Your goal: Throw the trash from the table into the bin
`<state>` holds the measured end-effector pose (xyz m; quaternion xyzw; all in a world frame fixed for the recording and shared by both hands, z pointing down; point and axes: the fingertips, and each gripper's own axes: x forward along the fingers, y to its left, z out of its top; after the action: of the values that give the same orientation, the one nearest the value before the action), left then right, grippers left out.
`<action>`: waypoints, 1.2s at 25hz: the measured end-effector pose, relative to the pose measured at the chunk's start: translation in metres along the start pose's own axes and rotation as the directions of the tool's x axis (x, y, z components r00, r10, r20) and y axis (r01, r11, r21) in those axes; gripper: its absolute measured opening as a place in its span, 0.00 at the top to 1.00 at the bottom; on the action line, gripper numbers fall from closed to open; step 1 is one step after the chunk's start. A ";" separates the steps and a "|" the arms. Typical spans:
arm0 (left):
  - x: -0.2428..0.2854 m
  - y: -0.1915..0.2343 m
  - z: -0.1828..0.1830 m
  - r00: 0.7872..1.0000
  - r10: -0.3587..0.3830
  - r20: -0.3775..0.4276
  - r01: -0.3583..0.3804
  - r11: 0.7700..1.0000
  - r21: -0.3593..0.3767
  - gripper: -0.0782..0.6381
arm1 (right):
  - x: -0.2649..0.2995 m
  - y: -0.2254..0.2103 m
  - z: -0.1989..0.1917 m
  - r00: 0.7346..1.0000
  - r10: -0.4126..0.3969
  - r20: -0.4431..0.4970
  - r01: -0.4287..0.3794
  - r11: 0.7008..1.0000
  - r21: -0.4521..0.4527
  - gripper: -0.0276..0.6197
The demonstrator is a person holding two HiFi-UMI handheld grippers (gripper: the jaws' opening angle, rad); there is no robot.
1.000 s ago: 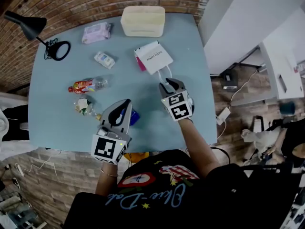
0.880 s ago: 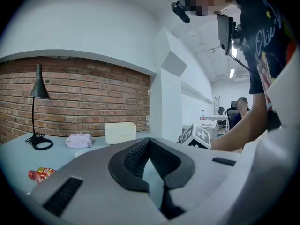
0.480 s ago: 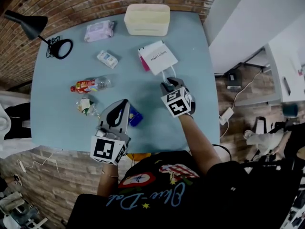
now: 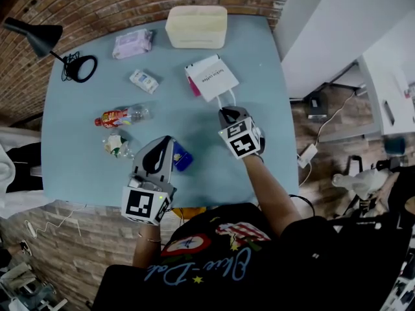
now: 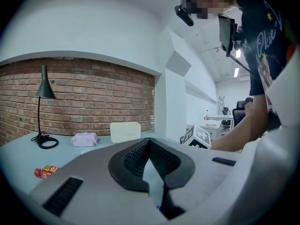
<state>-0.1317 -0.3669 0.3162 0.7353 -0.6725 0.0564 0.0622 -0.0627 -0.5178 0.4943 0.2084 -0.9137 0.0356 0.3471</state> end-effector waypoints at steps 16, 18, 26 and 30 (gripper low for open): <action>-0.020 -0.015 0.008 0.999 -0.020 0.036 0.020 1.000 -0.006 0.88 | -0.063 0.018 0.052 0.974 -0.022 0.224 0.010 0.998 0.055 0.94; -0.025 -0.018 0.008 0.999 -0.029 0.045 0.029 1.000 -0.001 0.88 | -0.073 0.021 0.056 0.968 -0.034 0.250 0.019 0.998 0.061 0.94; -0.045 -0.028 0.010 0.997 -0.047 0.064 0.048 0.999 -0.008 0.88 | -0.112 0.029 0.061 0.942 -0.072 0.327 0.051 0.996 0.070 0.94; -0.060 -0.028 0.009 0.996 -0.042 0.073 0.041 0.999 0.013 0.88 | -0.140 0.035 0.060 0.927 -0.107 0.359 0.081 0.993 0.087 0.94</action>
<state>-0.1093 -0.3071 0.2969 0.7511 -0.6585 0.0318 0.0344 -0.0199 -0.4488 0.3602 0.2669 -0.9492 0.0120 0.1664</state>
